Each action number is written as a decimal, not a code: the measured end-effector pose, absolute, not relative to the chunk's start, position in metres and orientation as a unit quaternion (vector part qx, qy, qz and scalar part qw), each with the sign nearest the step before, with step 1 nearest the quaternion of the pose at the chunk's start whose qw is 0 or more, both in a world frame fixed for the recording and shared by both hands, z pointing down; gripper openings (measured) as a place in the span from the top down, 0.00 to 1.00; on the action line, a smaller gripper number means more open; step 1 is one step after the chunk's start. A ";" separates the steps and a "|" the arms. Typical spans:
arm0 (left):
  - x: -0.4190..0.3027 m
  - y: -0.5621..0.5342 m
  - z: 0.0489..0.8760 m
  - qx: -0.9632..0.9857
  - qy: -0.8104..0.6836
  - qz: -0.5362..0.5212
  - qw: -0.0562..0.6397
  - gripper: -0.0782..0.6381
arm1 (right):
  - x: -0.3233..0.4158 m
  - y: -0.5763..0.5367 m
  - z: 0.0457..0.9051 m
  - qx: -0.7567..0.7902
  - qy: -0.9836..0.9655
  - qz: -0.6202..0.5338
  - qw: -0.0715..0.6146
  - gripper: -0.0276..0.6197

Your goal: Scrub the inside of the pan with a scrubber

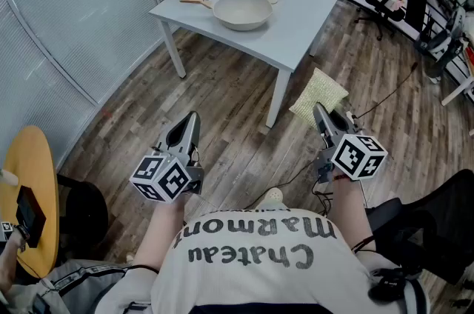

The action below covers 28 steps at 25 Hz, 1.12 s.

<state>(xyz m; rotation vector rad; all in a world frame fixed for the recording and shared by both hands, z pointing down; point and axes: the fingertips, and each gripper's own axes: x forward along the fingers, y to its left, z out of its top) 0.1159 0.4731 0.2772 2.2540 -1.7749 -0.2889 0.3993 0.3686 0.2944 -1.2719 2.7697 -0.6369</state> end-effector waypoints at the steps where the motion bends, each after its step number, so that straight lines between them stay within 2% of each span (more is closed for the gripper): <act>1: 0.115 0.473 0.276 0.776 -0.610 -0.100 0.128 0.90 | 0.397 0.368 0.292 -0.408 0.890 -0.203 0.013 0.87; 12: 0.103 0.477 0.274 0.772 -0.613 -0.106 0.128 0.90 | 0.379 0.368 0.281 -0.399 0.899 -0.181 -0.002 0.87; 17: 0.101 0.471 0.284 0.768 -0.615 -0.106 0.147 0.90 | 0.378 0.358 0.297 -0.403 0.889 -0.216 -0.008 0.87; 23: 0.106 0.441 0.301 0.773 -0.608 -0.084 0.160 0.90 | 0.372 0.322 0.327 -0.398 0.875 -0.276 -0.004 0.87; 28: 0.091 0.401 0.307 0.769 -0.613 -0.082 0.162 0.90 | 0.347 0.278 0.336 -0.386 0.886 -0.256 -0.031 0.87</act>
